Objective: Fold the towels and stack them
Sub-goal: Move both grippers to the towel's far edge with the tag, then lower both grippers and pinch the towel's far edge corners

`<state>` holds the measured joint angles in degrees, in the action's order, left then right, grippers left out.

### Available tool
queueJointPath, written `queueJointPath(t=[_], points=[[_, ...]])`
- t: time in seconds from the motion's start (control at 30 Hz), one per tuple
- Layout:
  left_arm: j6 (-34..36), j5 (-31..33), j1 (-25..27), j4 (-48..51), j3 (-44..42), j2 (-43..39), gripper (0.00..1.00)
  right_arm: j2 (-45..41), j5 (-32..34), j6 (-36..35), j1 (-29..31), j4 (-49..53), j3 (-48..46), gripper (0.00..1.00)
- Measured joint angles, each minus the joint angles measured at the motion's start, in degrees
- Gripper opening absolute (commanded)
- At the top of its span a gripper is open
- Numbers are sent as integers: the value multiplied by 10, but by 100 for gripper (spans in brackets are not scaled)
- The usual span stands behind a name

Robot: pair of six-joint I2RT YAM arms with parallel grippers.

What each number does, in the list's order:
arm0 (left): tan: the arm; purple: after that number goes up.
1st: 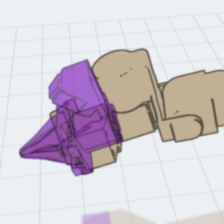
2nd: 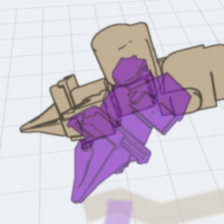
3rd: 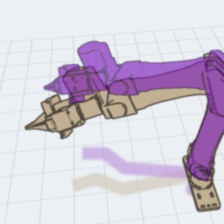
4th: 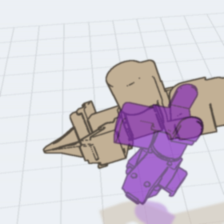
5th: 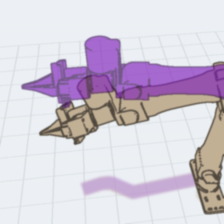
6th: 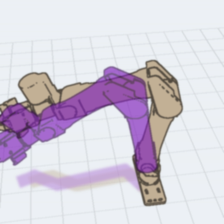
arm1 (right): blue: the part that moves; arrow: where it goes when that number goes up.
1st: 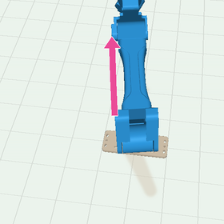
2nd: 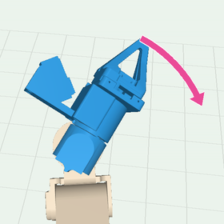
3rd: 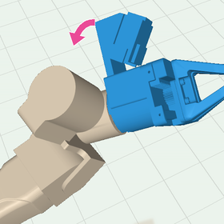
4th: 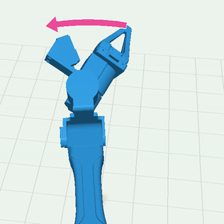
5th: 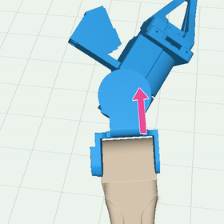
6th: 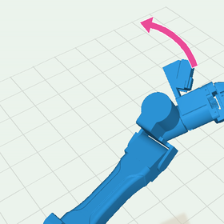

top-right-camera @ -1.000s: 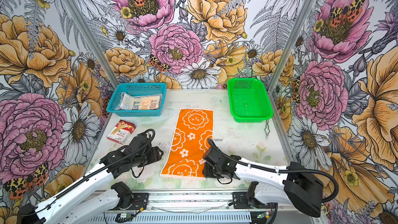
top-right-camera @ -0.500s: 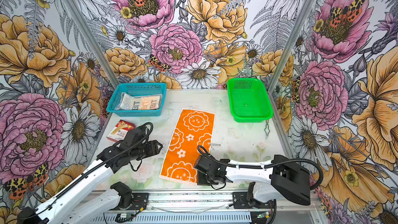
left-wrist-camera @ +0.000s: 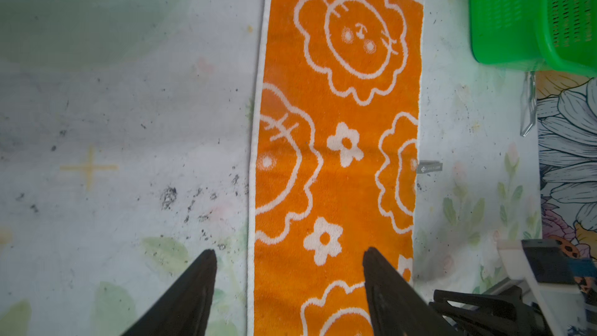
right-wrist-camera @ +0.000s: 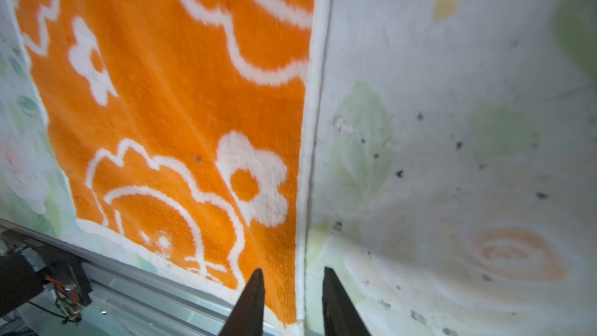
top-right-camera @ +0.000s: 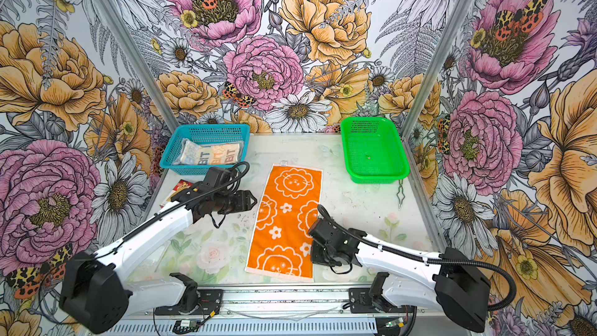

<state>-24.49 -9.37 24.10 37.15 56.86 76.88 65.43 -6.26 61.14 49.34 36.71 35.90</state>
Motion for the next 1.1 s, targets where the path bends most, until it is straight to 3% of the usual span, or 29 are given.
queueJointPath(t=[0.1,0.2,0.37,0.5,0.67,1.1], points=[[35,-7,-17,-16,97,104,60,38,-6,-82,-97,11,90,37],[59,-11,-30,-29,186,201,56,133,-9,-178,-185,12,204,39],[76,-10,-37,-30,303,329,50,297,-4,-313,-264,9,384,40],[82,-13,-39,-28,412,429,47,399,-18,-379,-298,-1,485,40],[95,-13,-45,-8,507,514,47,475,-33,-418,-329,-8,532,40],[101,-24,-63,23,606,604,45,594,-56,-428,-351,-23,620,41]])
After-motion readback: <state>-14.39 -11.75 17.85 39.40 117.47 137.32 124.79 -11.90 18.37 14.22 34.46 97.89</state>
